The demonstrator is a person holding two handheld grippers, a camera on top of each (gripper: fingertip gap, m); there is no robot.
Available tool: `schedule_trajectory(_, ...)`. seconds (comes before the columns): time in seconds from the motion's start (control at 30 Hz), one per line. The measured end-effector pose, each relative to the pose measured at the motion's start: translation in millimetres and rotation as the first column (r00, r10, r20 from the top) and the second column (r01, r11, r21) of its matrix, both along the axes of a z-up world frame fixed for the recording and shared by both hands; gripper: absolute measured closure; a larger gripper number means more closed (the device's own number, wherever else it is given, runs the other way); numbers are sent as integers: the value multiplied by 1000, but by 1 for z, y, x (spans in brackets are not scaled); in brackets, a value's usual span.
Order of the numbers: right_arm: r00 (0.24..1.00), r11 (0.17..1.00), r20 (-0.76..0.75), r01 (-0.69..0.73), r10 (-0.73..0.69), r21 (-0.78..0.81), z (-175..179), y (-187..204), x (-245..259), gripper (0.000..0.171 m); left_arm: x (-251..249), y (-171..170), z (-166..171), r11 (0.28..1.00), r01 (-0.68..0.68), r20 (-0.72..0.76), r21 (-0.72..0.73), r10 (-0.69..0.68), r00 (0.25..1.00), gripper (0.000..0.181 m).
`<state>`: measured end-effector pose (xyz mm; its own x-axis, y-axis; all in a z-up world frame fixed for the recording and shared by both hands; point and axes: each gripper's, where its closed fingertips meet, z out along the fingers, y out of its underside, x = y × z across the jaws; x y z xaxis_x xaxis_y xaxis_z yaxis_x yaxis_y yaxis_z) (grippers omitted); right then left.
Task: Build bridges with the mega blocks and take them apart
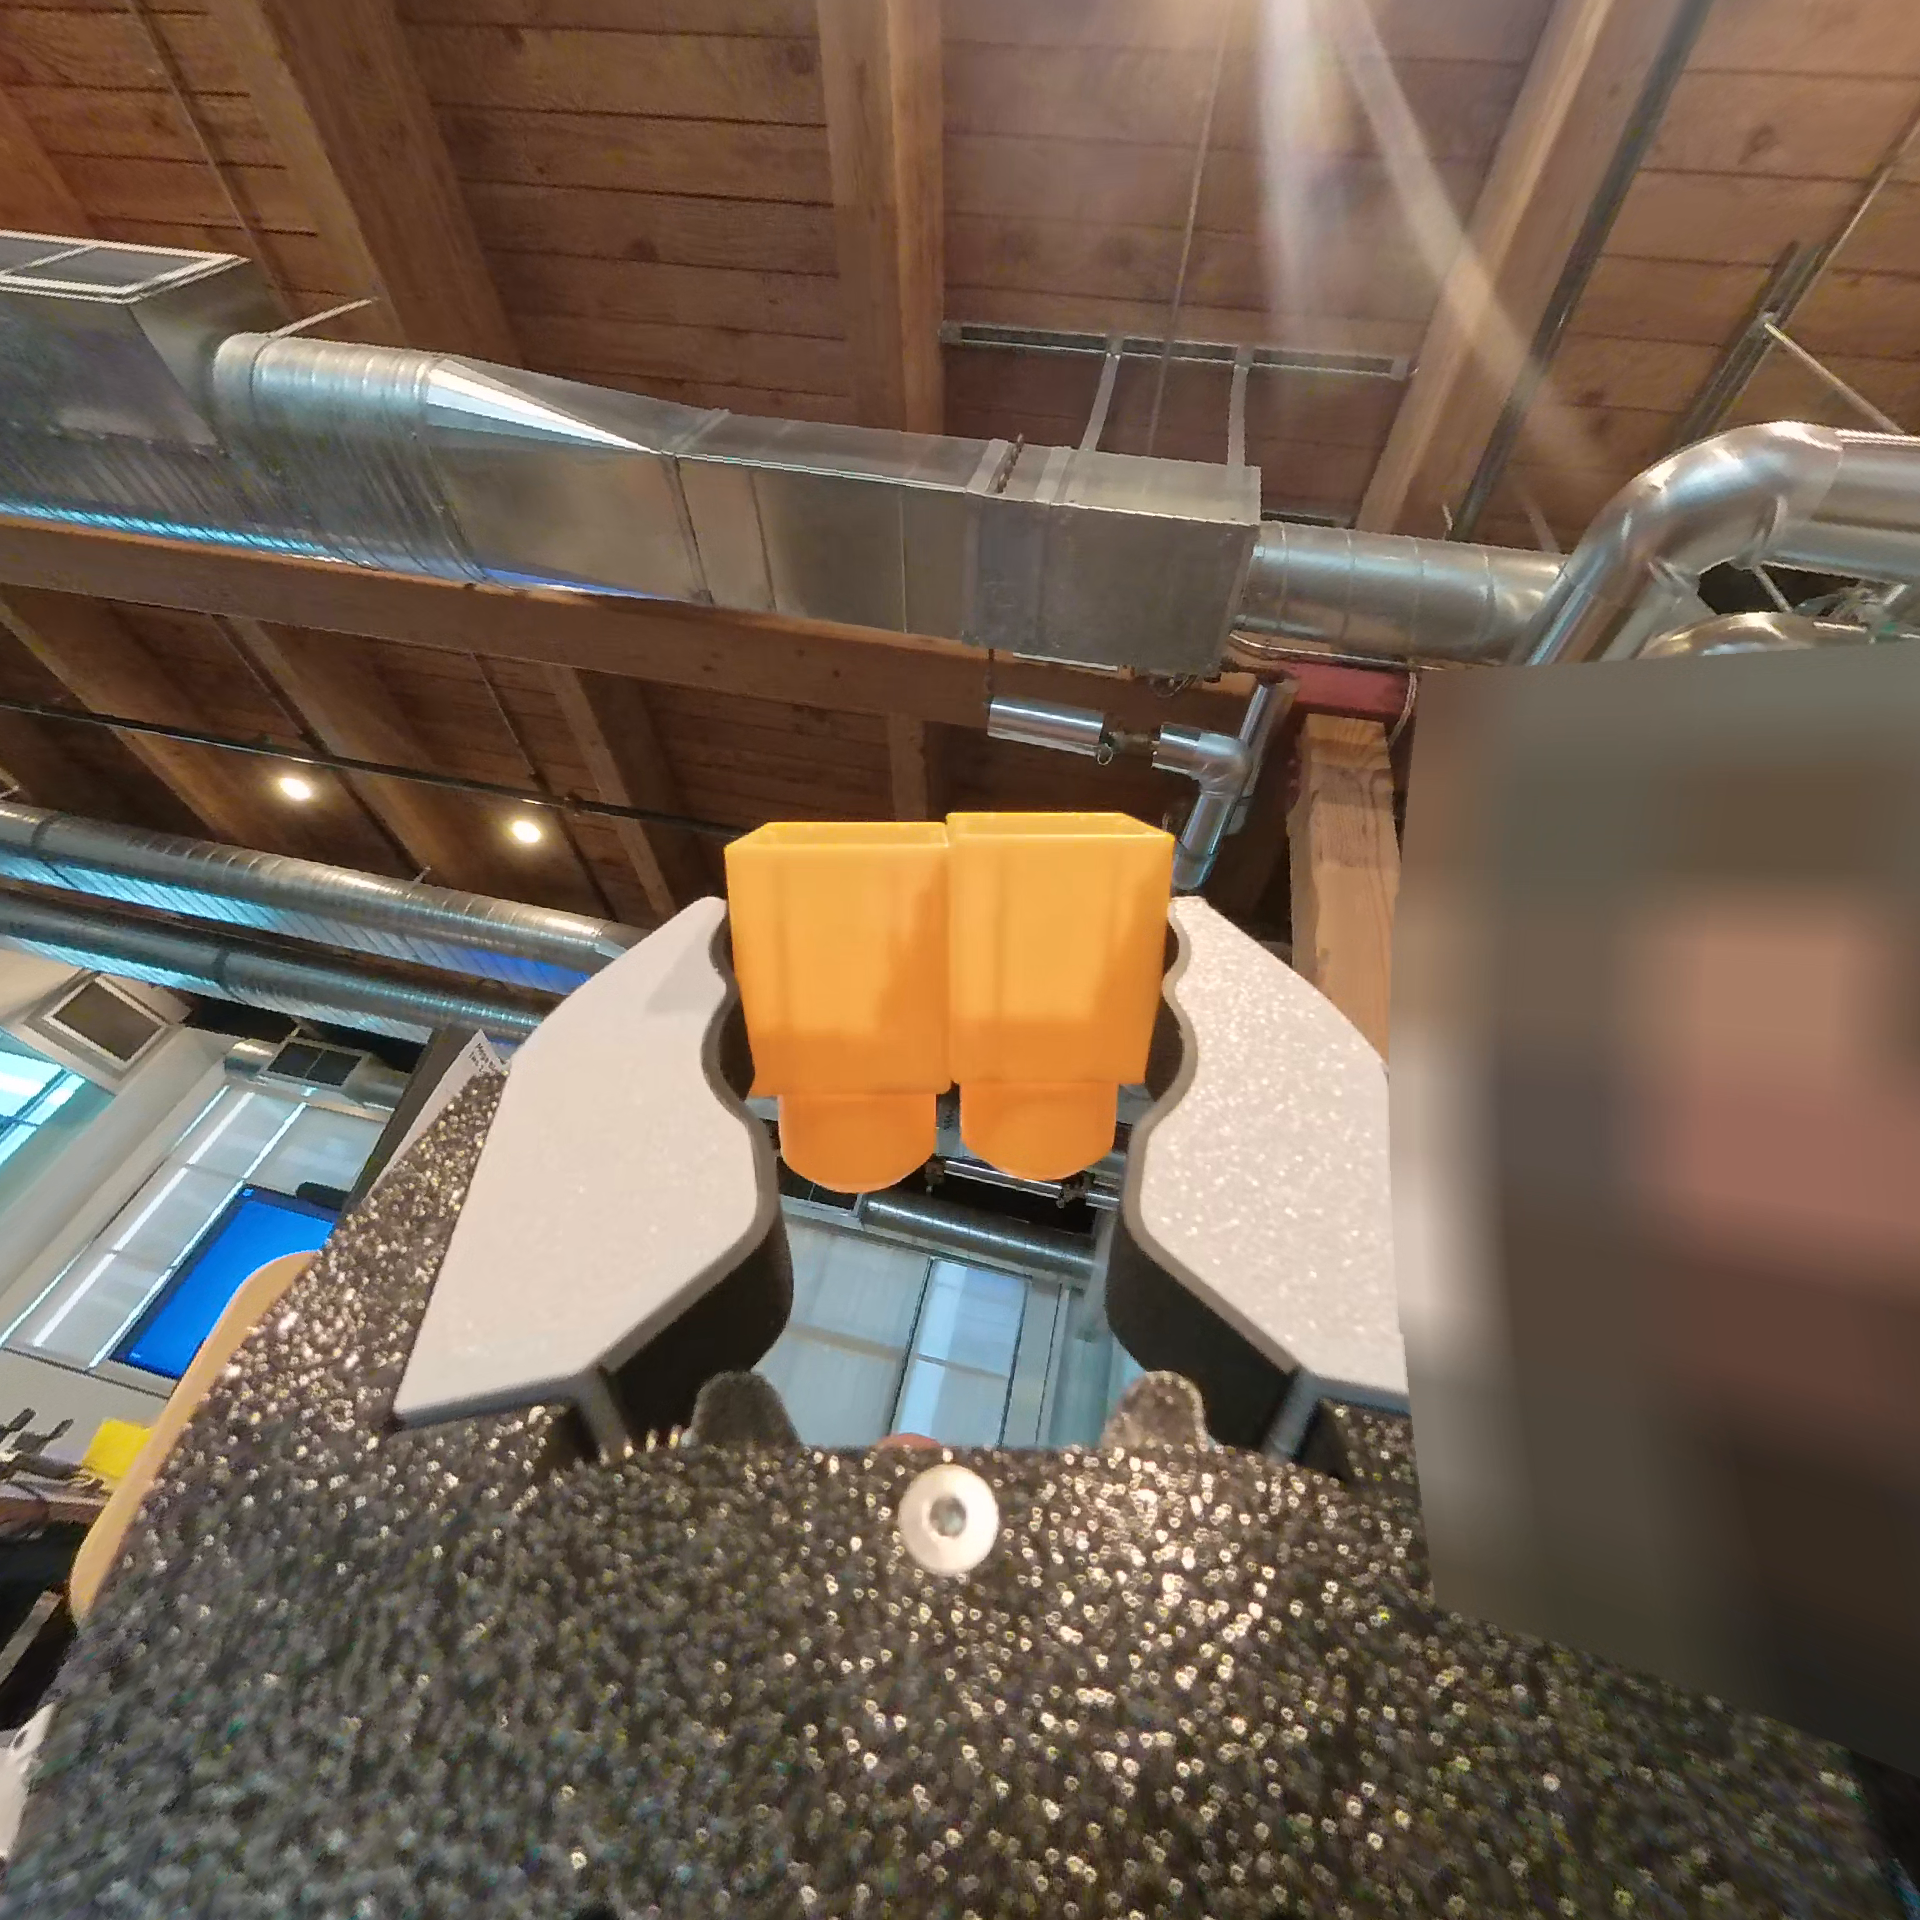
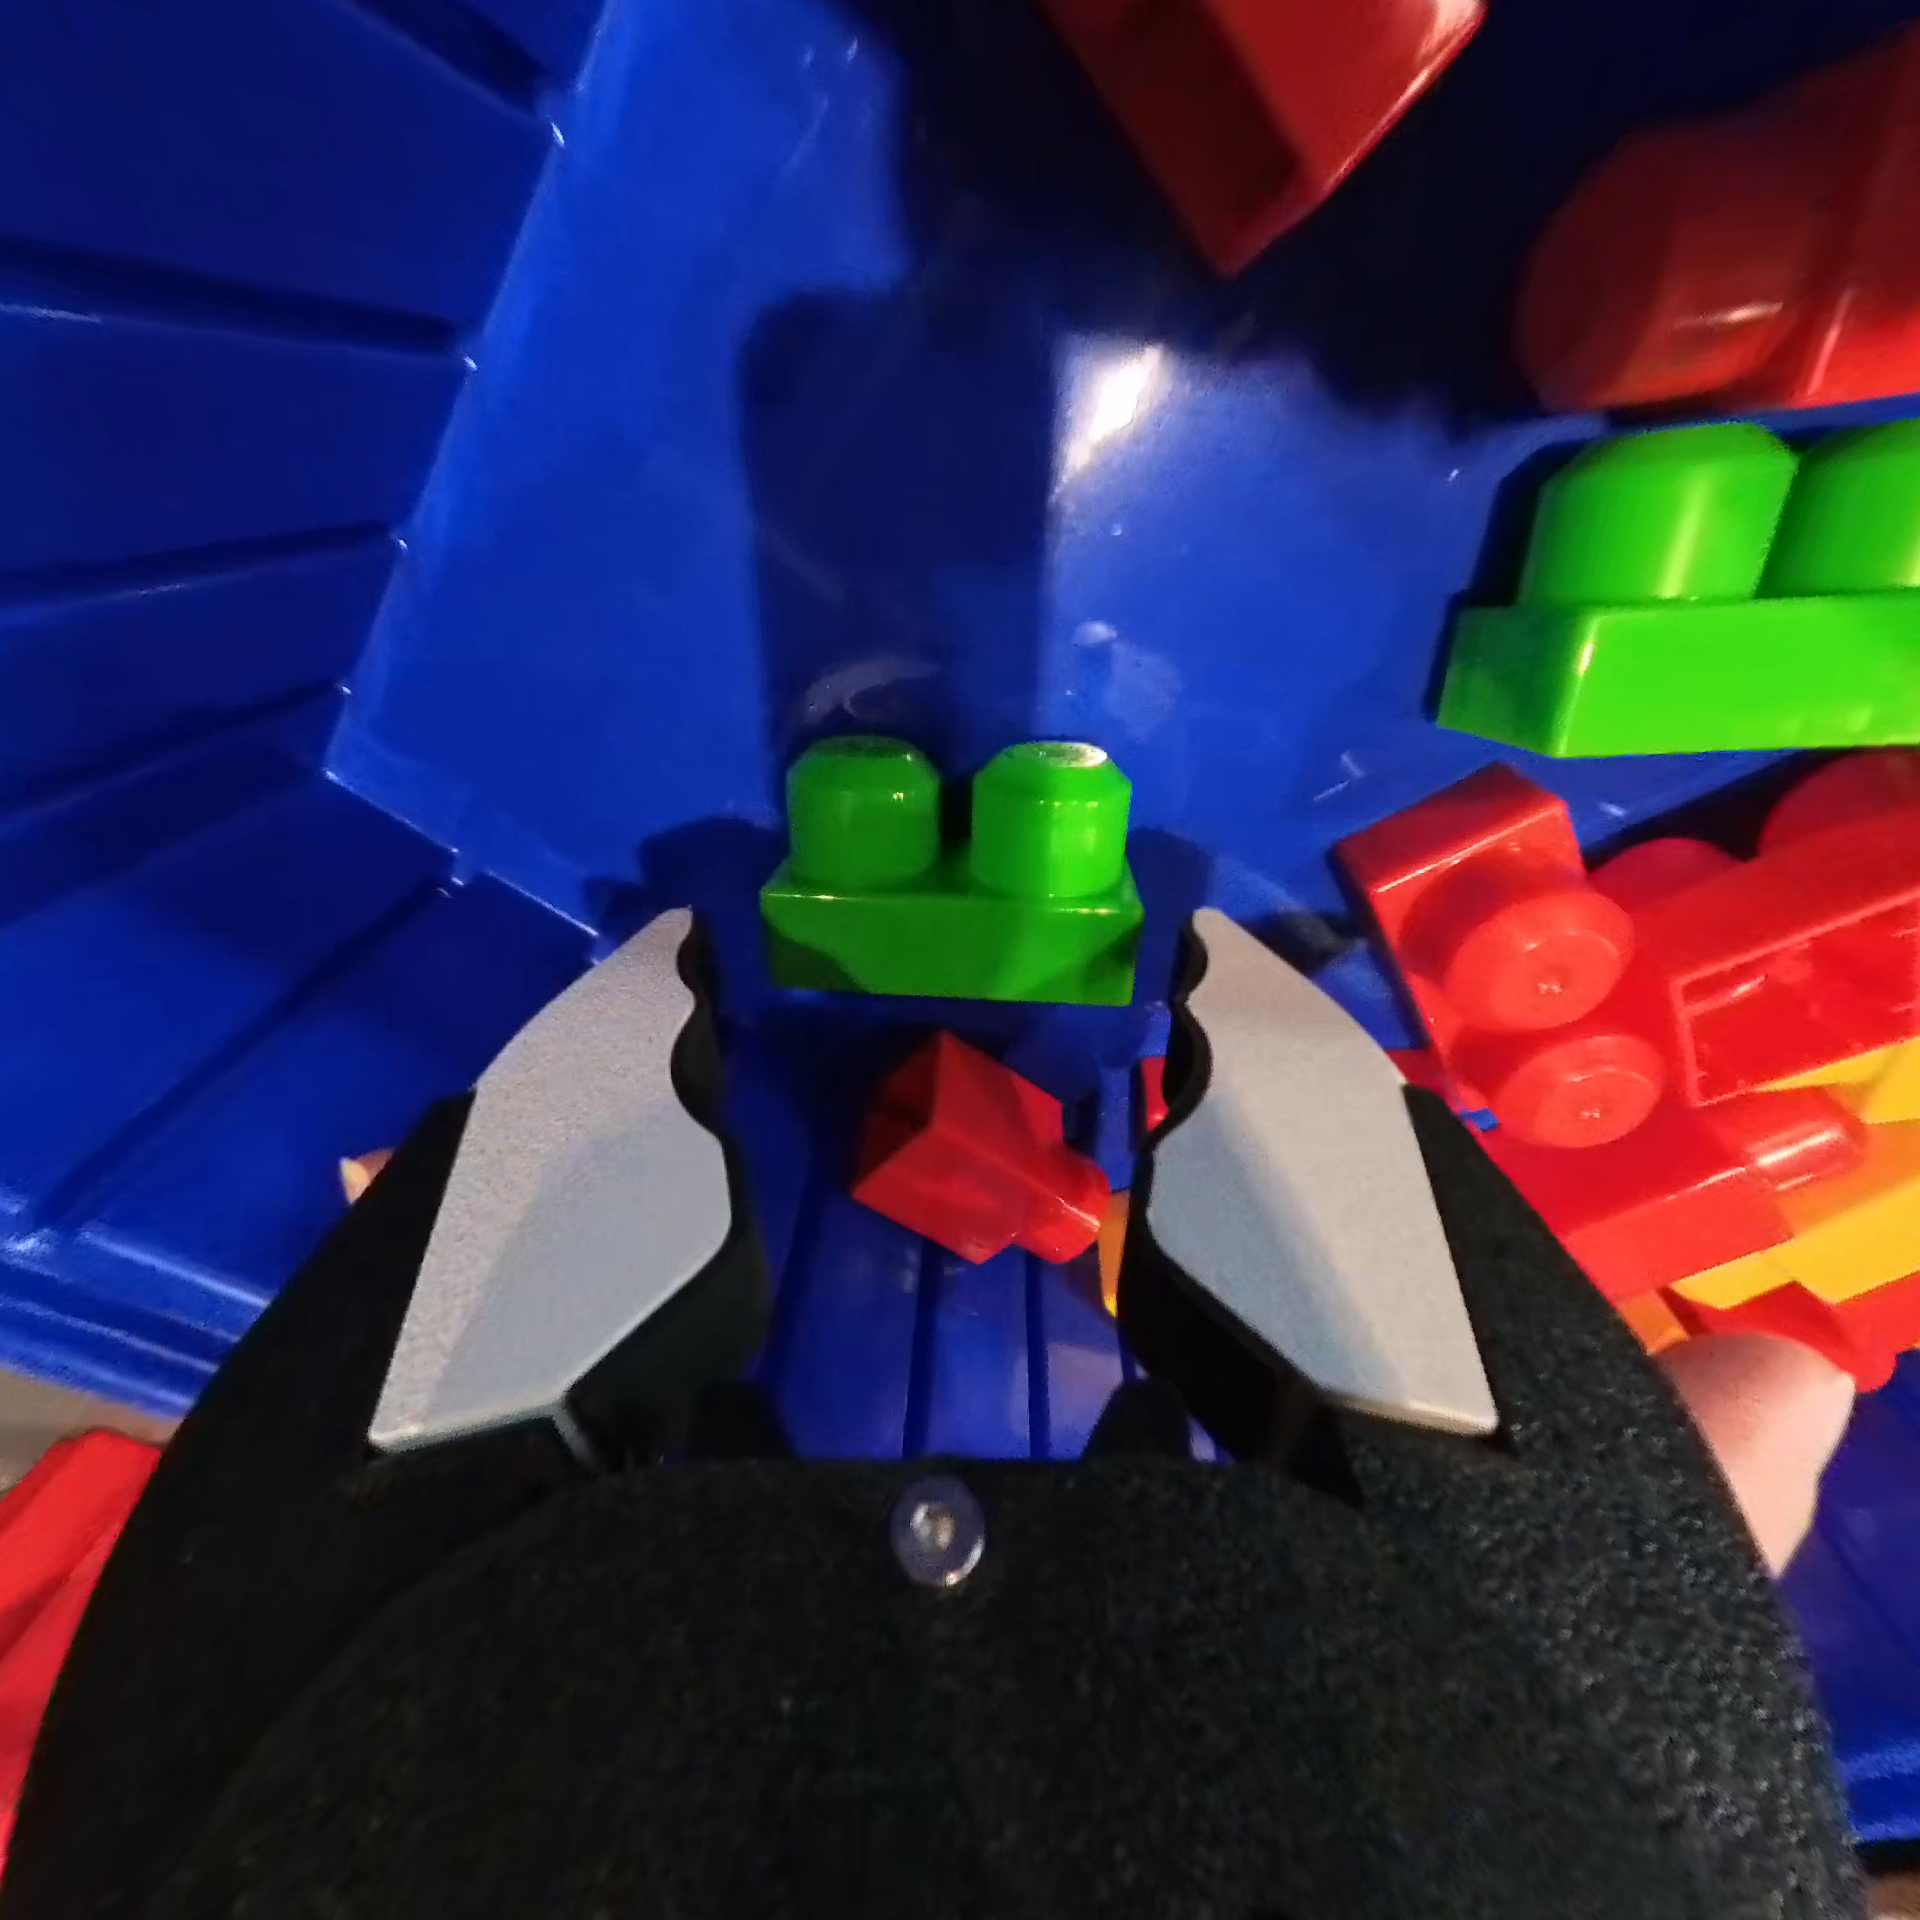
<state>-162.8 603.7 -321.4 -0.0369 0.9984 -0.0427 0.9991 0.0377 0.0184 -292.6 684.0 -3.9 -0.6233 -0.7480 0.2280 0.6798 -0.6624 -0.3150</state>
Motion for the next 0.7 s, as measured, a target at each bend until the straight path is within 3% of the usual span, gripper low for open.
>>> schedule_trajectory(0.27, 997, 998, 48, 61, -61, -9, -13, -2, 7, 96, 3, -1, 0, 1000, -6, -13, 1, 6, 1000, 107)
schedule_trajectory(0.47, 986, 983, -60, 162, -157, 89, -5, 14, 4, 96, 7, 2, -4, 1000, -14, -19, -18, 14, 1000, 107)
schedule_trajectory(0.7, 941, 942, -254, 276, -224, 191, 37, 27, 2, 96, 18, -3, -4, 1000, -6, -24, -29, 5, 1000, 107)
